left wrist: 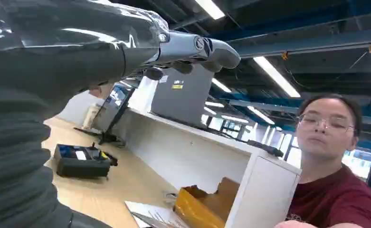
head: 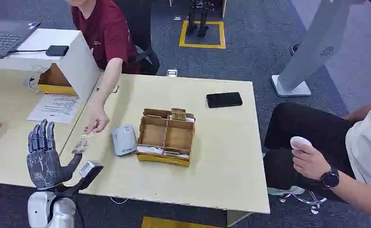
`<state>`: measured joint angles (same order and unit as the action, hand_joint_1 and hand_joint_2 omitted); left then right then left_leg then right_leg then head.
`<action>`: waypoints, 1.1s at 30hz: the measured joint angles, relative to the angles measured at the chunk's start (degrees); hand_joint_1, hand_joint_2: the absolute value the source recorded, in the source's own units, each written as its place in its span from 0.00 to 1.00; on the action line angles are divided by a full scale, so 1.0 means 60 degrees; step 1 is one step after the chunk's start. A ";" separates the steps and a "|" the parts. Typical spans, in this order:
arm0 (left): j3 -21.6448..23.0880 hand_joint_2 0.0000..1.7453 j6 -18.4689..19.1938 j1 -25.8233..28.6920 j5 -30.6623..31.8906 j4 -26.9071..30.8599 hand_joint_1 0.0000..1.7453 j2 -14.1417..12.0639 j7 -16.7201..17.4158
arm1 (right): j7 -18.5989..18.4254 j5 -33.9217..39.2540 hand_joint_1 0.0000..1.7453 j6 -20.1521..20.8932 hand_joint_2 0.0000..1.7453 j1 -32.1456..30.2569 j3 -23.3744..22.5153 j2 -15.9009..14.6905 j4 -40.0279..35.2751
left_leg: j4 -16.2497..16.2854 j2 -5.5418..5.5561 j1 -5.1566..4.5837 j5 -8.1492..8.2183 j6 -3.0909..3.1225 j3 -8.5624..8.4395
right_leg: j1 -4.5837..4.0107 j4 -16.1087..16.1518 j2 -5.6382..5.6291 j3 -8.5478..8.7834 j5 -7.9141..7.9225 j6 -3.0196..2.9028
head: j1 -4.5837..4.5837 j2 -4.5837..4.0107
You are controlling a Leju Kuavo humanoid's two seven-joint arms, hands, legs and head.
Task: Pass the card to the sensor for recognition and then transmit it.
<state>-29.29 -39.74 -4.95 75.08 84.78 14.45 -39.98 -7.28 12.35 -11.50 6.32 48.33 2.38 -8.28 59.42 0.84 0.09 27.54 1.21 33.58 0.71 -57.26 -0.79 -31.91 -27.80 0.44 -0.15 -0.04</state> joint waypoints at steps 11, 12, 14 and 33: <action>0.0000 1.00 0.0000 -0.0024 -0.0087 -0.0189 0.53 0.0000 0.0000 | -0.0015 0.0000 0.00 -0.0011 0.00 0.0007 0.0025 0.0007 0.0000 | 0.0000 0.0000 0.0000 0.0000 0.0000 0.0000 | 0.0000 0.0000 0.0000 -0.0001 0.0000 0.0000 | 0.0000 0.0000; 0.0000 1.00 0.0000 -0.0024 -0.0091 -0.0200 0.53 0.0000 0.0000 | -0.0015 0.0000 0.00 -0.0011 0.00 0.0007 0.0025 0.0007 0.0000 | 0.0000 0.0000 0.0000 0.0000 0.0000 0.0000 | 0.0000 0.0000 0.0000 0.0000 0.0000 0.0000 | 0.0000 0.0000; 0.0000 1.00 0.0000 -0.0024 -0.0091 -0.0215 1.00 0.0000 0.0000 | -0.0015 0.0000 0.00 -0.0011 0.00 0.0007 0.0026 0.0007 0.0000 | 0.0000 0.0000 0.0000 0.0000 0.0000 0.0000 | 0.0000 0.0000 0.0000 0.0000 0.0000 0.0000 | 0.0000 0.0000; 0.0135 1.00 0.0000 -0.0004 -0.1393 -0.0758 1.00 -0.0044 -0.0004 | 0.0080 0.0157 0.00 -0.0153 0.00 0.0028 0.0280 0.0040 0.0000 | 0.0000 0.0000 0.0000 0.0000 0.0000 0.0000 | 0.0000 0.0000 0.0000 -0.0001 0.0000 0.0000 | 0.0000 0.0000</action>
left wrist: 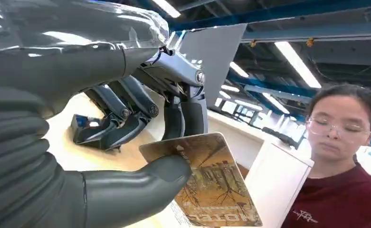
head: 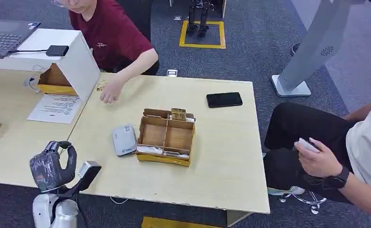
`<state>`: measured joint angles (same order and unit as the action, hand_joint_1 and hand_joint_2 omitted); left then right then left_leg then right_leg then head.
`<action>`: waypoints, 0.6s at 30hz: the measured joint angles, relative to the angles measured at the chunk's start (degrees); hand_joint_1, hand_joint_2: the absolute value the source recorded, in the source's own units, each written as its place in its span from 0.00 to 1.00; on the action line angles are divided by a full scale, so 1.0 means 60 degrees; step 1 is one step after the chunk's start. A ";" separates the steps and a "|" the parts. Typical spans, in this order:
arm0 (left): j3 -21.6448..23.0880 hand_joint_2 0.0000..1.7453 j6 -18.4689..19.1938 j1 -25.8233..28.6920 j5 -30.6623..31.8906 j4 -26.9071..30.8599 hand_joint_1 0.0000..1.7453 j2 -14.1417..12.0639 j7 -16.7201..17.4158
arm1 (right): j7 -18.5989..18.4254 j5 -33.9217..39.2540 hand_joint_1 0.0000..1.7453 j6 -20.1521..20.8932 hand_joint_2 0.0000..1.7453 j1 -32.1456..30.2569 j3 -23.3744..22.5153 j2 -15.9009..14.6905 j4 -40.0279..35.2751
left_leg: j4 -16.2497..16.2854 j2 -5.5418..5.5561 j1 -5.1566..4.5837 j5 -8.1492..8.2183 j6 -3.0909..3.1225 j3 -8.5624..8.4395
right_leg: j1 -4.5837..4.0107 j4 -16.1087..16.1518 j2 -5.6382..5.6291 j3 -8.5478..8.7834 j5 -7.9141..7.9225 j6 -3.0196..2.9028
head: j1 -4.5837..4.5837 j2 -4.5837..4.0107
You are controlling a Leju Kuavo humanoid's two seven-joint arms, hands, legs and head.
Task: Pass the card to the sensor for recognition and then transmit it.
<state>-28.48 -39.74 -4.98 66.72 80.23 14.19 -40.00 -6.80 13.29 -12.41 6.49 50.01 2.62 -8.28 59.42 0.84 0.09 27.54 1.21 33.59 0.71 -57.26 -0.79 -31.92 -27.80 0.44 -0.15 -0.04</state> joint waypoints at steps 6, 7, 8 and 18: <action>0.0283 1.00 0.0000 -0.0147 -0.1430 -0.0970 1.00 -0.0062 0.0000 | -0.0040 0.0095 0.00 -0.0029 0.00 0.0021 0.0025 0.0022 0.0000 | 0.0000 0.0001 -0.0001 0.0000 0.0000 -0.0001 | 0.0000 0.0001 0.0001 0.0000 0.0000 0.0000 | 0.0000 0.0000; 0.0474 1.00 0.0000 -0.0169 -0.1983 -0.1258 1.00 -0.0102 0.0004 | -0.0040 0.0091 0.00 -0.0033 0.00 0.0022 0.0026 0.0022 0.0000 | 0.0001 -0.0002 -0.0001 0.0000 0.0000 -0.0002 | 0.0000 0.0001 -0.0001 -0.0003 0.0001 0.0000 | 0.0004 0.0000; 0.0632 1.00 0.0004 -0.0209 -0.2467 -0.1556 1.00 -0.0166 0.0004 | -0.0044 0.0084 0.00 -0.0033 0.00 0.0020 0.0025 0.0022 0.0000 | 0.0001 -0.0001 -0.0001 0.0000 0.0000 -0.0001 | 0.0000 0.0001 -0.0001 -0.0003 0.0001 0.0000 | 0.0004 0.0000; 0.2972 1.00 0.3650 -0.0297 -0.6825 -0.2320 1.00 -0.0935 0.2251 | 0.0047 0.0186 0.00 -0.0135 0.00 0.0013 0.0094 0.0029 0.0004 | 0.0000 -0.0005 0.0000 0.0000 0.0000 0.0000 | 0.0000 0.0000 -0.0007 -0.0003 0.0001 -0.0001 | 0.0000 0.0000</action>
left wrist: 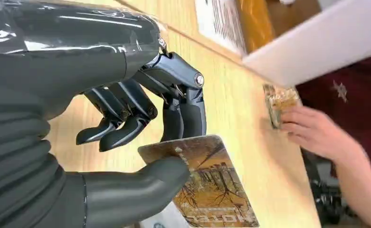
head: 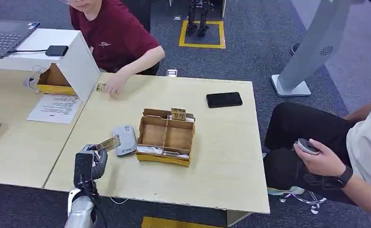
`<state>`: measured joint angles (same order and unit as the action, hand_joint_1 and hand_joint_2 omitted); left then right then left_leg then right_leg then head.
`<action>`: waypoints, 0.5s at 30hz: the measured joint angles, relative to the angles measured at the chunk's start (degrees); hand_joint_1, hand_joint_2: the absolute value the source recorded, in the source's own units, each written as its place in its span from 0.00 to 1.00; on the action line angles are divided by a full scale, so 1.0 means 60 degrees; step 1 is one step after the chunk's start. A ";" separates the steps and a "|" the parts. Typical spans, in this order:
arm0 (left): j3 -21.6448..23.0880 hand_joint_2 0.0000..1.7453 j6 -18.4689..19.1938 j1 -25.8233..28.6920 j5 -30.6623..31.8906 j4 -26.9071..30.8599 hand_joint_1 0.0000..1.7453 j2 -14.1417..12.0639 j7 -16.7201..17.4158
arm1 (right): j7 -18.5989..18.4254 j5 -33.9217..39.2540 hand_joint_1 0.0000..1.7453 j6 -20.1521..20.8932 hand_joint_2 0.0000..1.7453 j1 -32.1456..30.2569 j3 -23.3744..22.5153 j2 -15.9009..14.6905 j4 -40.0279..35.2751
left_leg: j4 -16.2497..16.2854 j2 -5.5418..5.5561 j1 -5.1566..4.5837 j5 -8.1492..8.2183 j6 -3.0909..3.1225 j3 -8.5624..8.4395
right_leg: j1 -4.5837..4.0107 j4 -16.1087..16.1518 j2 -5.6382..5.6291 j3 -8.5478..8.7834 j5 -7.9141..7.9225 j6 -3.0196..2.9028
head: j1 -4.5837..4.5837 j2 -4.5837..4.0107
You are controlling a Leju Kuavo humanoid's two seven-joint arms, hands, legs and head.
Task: Pass the card to the sensor for recognition and then transmit it.
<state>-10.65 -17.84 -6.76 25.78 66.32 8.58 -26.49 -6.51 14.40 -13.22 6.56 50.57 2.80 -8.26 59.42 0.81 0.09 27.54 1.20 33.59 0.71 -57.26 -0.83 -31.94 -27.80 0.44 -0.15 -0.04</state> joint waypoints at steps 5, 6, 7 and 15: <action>0.0176 1.00 0.0047 -0.0194 -0.0329 -0.0423 1.00 -0.0235 0.0212 | -0.0029 -0.0018 0.00 -0.0029 0.00 0.0003 0.0099 0.0000 0.0000 | 0.0000 -0.0001 0.0000 0.0000 0.0000 0.0000 | 0.0000 0.0000 0.0002 -0.0002 0.0000 0.0000 | 0.0004 0.0000; 0.0179 1.00 0.0088 -0.0247 -0.0416 -0.0521 1.00 -0.0253 0.0215 | -0.0029 -0.0022 0.00 -0.0036 0.00 0.0002 0.0110 0.0000 0.0000 | 0.0000 0.0000 0.0000 0.0000 0.0000 0.0000 | 0.0000 0.0000 0.0002 -0.0002 0.0000 0.0000 | 0.0004 0.0000; 0.0179 1.00 0.0091 -0.0311 -0.0475 -0.0613 1.00 -0.0275 0.0219 | -0.0033 -0.0022 0.00 -0.0051 0.00 0.0003 0.0124 0.0000 0.0000 | 0.0000 0.0002 0.0000 -0.0001 0.0000 0.0000 | 0.0000 0.0000 0.0003 -0.0002 0.0000 0.0000 | 0.0000 0.0000; 0.0183 1.00 0.0004 -0.0867 -0.0555 -0.1436 1.00 -0.0395 0.0376 | -0.0062 -0.0029 0.00 -0.0066 0.00 0.0007 0.0270 0.0000 0.0000 | 0.0000 0.0000 0.0000 -0.0001 0.0000 0.0000 | 0.0000 0.0000 0.0003 0.0001 0.0001 0.0000 | 0.0004 0.0000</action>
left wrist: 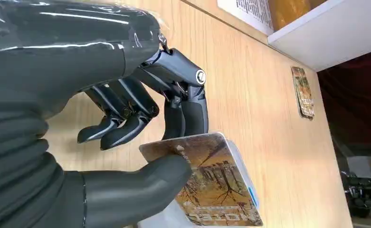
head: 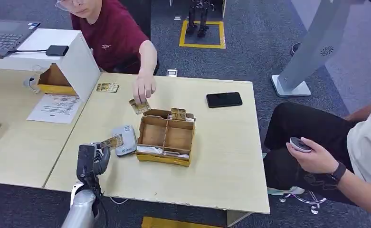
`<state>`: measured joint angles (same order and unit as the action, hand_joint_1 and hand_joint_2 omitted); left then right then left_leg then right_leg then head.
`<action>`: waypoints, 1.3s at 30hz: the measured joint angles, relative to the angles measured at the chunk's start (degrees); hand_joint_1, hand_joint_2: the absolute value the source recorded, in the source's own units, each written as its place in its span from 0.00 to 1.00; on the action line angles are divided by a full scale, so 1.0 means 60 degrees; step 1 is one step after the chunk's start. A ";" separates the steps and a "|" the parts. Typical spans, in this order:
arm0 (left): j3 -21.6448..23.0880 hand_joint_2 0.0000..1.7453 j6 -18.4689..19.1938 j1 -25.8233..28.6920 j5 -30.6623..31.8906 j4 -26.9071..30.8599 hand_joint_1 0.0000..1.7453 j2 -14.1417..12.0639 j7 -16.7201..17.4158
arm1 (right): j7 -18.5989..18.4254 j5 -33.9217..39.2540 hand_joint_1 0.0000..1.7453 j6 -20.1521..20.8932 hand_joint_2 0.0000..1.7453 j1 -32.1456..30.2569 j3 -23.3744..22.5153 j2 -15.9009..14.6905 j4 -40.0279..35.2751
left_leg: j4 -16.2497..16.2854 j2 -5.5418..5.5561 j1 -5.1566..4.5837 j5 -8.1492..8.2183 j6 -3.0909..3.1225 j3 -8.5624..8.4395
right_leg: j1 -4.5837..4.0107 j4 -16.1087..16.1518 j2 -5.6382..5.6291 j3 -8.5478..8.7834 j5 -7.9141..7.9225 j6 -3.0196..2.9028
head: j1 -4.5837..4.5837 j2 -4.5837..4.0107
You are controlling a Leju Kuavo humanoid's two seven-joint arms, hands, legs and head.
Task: Pass the card to the sensor for recognition and then transmit it.
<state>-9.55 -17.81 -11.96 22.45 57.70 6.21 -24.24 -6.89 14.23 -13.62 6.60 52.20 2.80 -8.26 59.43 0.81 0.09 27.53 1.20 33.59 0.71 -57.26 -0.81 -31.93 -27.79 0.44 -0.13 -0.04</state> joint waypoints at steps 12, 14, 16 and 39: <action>0.0000 1.00 -0.0138 -0.0955 0.0073 -0.1121 1.00 -0.0364 0.0087 | -0.0025 -0.0025 0.00 0.0000 0.00 0.0026 0.0258 0.0000 0.0000 | 0.0000 0.0000 0.0001 0.0000 -0.0001 0.0000 | -0.0001 -0.0004 0.0000 0.0000 0.0000 0.0000 | 0.0000 0.0000; 0.0000 1.00 -0.0135 -0.1010 0.0106 -0.1235 1.00 -0.0401 0.0127 | -0.0026 -0.0025 0.00 0.0000 0.00 0.0033 0.0306 0.0000 0.0000 | 0.0000 -0.0001 0.0001 0.0000 -0.0001 0.0000 | -0.0001 -0.0004 -0.0001 -0.0001 0.0000 0.0000 | -0.0004 0.0000; 0.0000 1.00 -0.0138 -0.1066 0.0117 -0.1344 1.00 -0.0419 0.0127 | -0.0025 -0.0022 0.00 0.0007 0.00 0.0037 0.0331 0.0000 0.0000 | 0.0000 0.0001 0.0001 0.0000 0.0000 0.0001 | -0.0001 -0.0004 0.0000 0.0001 0.0000 0.0000 | -0.0004 0.0000; 0.0142 1.00 -0.0845 -0.0971 0.1271 -0.1373 1.00 -0.0324 0.0003 | 0.0004 0.0157 0.00 0.0011 0.00 0.0046 0.0474 0.0004 0.0000 | 0.0000 0.0000 0.0000 0.0000 -0.0001 -0.0001 | -0.0001 -0.0004 0.0000 0.0001 0.0000 0.0000 | 0.0000 0.0000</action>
<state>-8.70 -22.88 -17.79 30.08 49.46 4.26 -24.22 -6.86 15.17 -13.55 6.88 55.04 2.82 -8.26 59.42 0.81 0.09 27.53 1.20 33.58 0.70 -57.28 -0.82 -31.93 -27.80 0.44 -0.13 -0.04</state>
